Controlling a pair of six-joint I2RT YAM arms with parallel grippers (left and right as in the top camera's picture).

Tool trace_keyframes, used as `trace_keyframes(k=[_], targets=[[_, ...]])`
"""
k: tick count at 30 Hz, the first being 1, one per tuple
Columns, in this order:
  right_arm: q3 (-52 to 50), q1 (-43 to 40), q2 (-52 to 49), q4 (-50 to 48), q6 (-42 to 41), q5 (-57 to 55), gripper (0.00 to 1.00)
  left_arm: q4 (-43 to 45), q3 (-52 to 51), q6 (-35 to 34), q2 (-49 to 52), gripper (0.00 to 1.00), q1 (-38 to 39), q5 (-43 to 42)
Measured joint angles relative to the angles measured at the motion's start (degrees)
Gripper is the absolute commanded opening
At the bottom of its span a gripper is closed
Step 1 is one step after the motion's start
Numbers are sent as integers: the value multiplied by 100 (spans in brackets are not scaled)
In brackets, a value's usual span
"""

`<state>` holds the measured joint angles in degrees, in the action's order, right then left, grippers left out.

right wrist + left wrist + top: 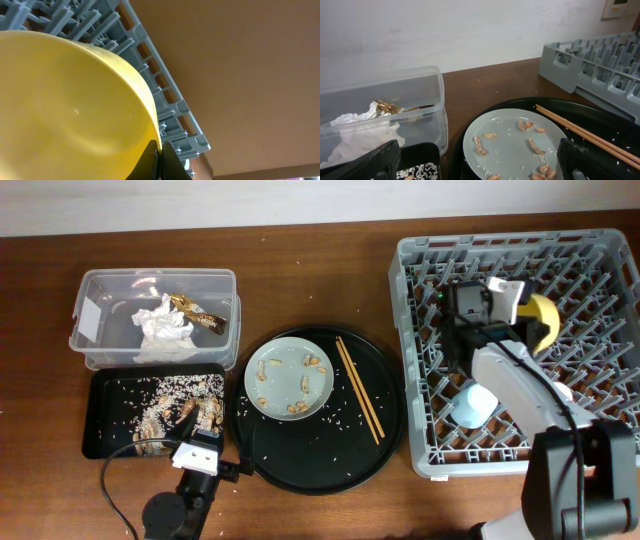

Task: Sort waste into correct bins and load items into the dishwasher rack
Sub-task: 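Grasp the yellow bowl with the right gripper and place it in the rack, then grasp the chopsticks with the right gripper and place them in the rack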

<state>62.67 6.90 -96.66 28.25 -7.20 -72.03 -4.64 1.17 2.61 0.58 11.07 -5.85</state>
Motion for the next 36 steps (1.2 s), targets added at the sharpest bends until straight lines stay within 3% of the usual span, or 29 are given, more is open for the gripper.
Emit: trace_keyframes(k=[2, 6, 9, 11, 14, 17, 22, 25, 27, 28, 36], targets=[[7, 455, -17, 42, 52, 201, 51, 0, 0, 0, 0, 99, 0, 0], [9, 1134, 101, 216, 129, 439, 75, 0, 0, 0, 0, 99, 0, 0], [302, 1578, 566, 1189, 122, 1086, 78, 2, 0, 0, 2, 99, 0, 0], [715, 1974, 894, 1947, -26, 2247, 78, 0, -2, 0, 0, 99, -2, 0], [1003, 2730, 1213, 2256, -494, 5466, 54, 2, -2, 0, 0, 99, 0, 0], [841, 3311, 817, 2262, -1224, 6977, 50, 2, -2, 0, 0, 99, -2, 0], [529, 3241, -555, 2127, -1694, 6588, 45, 4, -2, 0, 0, 99, -2, 0], [529, 3075, -1182, 2004, -1668, 6520, 25, 2, -2, 0, 0, 99, 0, 0], [601, 3003, -1327, 1980, -1676, 6653, 18, 4, -2, 0, 0, 99, 0, 0], [621, 3003, -1340, 1985, -1663, 6697, 4, 4, -2, 0, 0, 99, 0, 0], [975, 2962, -916, 2931, -1661, 6658, 4, 2, -2, 0, 0, 99, 0, 0]])
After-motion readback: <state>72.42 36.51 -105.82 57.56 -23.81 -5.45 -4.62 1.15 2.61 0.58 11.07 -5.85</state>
